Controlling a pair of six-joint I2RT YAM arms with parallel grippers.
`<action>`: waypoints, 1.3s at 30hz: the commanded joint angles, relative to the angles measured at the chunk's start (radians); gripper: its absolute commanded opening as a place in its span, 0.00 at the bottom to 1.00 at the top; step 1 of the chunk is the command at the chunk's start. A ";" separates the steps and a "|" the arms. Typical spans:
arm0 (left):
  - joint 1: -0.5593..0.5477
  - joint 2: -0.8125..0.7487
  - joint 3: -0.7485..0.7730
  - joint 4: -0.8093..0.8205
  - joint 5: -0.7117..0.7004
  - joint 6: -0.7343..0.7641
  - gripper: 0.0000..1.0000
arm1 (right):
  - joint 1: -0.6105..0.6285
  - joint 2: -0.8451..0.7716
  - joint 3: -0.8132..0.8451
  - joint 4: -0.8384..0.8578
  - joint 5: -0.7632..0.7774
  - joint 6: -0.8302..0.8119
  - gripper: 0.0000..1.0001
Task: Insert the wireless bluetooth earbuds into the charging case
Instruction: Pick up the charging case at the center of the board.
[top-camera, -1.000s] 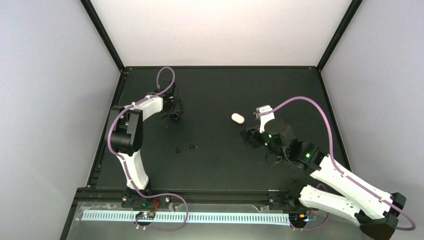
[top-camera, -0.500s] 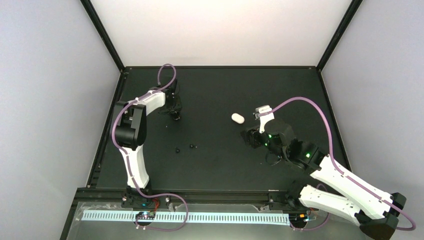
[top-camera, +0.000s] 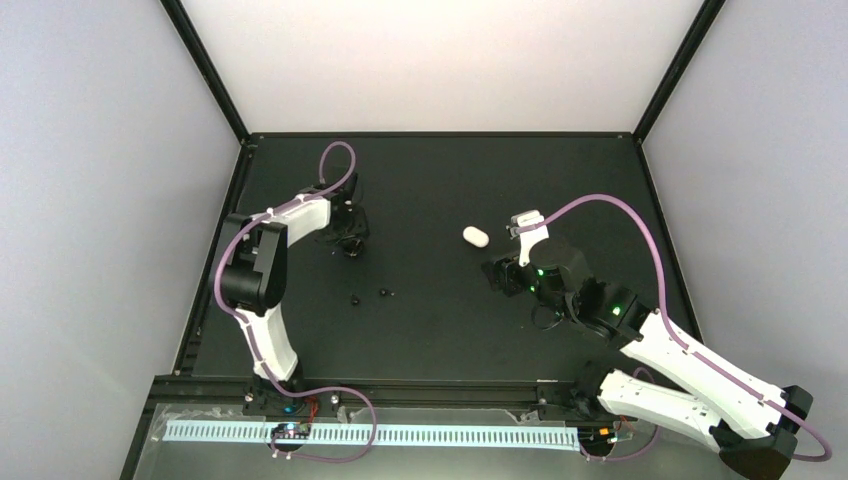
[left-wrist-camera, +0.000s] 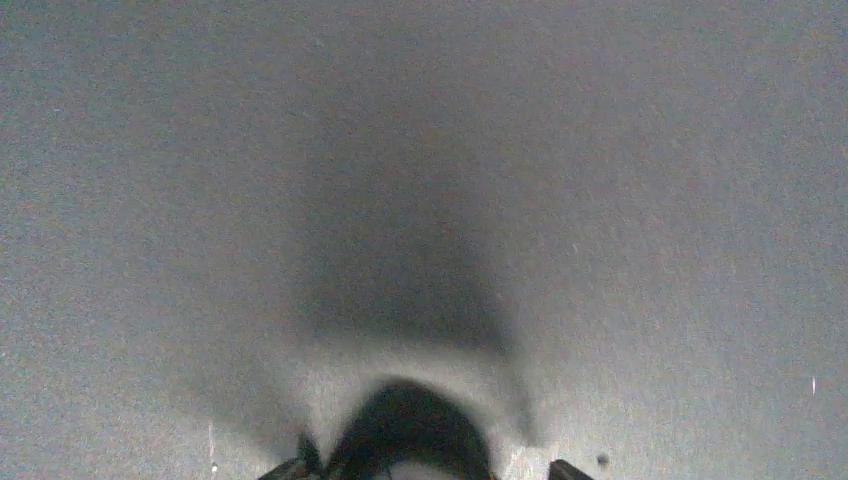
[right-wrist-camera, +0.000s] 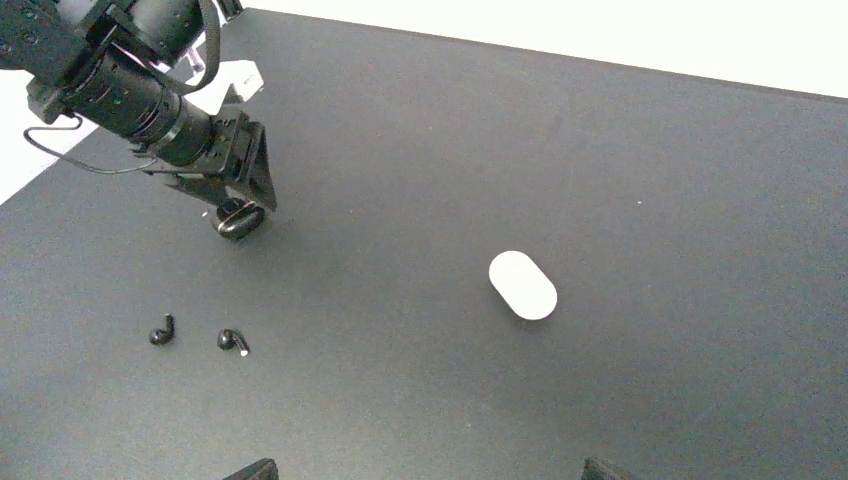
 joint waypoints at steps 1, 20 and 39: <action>-0.012 -0.071 -0.021 -0.004 -0.005 0.014 0.66 | -0.004 -0.021 -0.003 0.005 0.014 0.001 0.79; -0.018 -0.020 -0.020 -0.032 0.061 0.133 0.60 | -0.004 -0.033 -0.011 0.003 0.015 0.004 0.79; -0.100 -0.093 -0.047 -0.048 -0.012 0.095 0.28 | -0.005 -0.064 -0.022 -0.007 0.025 0.004 0.79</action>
